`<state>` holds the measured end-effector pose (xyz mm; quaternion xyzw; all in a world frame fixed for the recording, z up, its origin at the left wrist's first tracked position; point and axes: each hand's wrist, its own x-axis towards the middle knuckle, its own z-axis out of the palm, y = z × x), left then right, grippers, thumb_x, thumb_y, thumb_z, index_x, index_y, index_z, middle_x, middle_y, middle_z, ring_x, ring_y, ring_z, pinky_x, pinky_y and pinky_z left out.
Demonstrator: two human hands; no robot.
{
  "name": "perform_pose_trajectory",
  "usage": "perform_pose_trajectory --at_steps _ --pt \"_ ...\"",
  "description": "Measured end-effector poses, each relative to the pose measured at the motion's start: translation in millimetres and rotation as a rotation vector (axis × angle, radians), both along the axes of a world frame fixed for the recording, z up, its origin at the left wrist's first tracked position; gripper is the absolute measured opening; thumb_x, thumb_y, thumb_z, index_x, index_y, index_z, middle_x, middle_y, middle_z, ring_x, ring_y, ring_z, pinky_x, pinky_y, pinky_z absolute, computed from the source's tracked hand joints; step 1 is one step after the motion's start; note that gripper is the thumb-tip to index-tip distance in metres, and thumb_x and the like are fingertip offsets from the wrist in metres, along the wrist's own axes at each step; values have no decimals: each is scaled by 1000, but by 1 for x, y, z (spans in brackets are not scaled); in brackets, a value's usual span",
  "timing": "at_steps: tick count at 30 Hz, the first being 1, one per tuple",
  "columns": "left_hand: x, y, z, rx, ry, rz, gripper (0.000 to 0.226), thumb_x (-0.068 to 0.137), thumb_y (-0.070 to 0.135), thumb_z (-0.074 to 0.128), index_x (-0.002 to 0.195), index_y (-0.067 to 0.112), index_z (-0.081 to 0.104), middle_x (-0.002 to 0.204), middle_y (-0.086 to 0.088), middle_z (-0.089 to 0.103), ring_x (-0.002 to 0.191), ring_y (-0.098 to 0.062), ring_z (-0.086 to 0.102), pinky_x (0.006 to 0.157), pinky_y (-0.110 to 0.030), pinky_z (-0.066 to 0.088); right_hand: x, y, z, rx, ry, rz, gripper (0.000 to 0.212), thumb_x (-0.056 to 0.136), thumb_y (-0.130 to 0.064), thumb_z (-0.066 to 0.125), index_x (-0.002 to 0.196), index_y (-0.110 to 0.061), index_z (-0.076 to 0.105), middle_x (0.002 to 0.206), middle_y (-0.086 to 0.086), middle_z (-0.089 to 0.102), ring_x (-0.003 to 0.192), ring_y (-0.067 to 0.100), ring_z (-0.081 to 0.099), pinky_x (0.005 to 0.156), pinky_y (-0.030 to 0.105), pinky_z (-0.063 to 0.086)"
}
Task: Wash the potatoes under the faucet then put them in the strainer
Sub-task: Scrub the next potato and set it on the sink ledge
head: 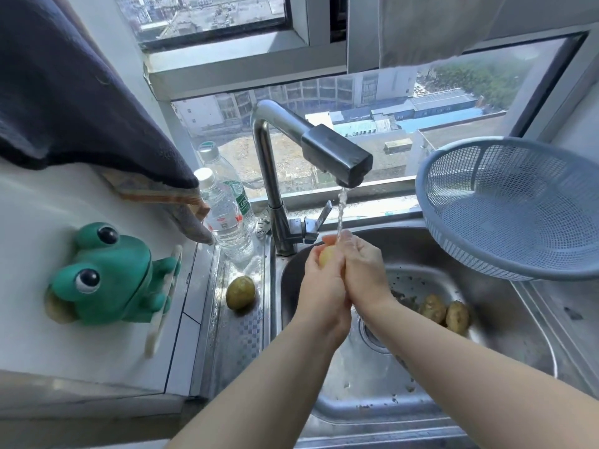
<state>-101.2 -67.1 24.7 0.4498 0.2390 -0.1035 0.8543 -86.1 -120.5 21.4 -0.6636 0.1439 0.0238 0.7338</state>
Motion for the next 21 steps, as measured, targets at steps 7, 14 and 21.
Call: perform_pose_trajectory --at_steps 7,14,21 --pt "8 8 -2 18 16 56 14 89 8 50 83 20 51 65 -1 52 56 -11 49 48 -20 41 -1 -9 0 -11 8 126 42 99 -16 44 141 -19 42 132 5 58 118 17 56 105 37 43" --pt "14 12 5 -138 139 26 11 86 14 49 77 12 56 61 -3 61 50 -15 58 49 -24 49 -8 -31 10 112 -150 173 44 93 3 50 129 -23 48 105 -4 70 102 12 66 87 25 54" --pt "13 17 1 -264 184 -146 29 92 18 38 84 7 63 74 -10 64 63 -20 65 60 -30 56 -14 -51 6 -522 -317 529 58 75 -22 75 129 -25 55 129 -9 56 121 2 49 105 26 41"
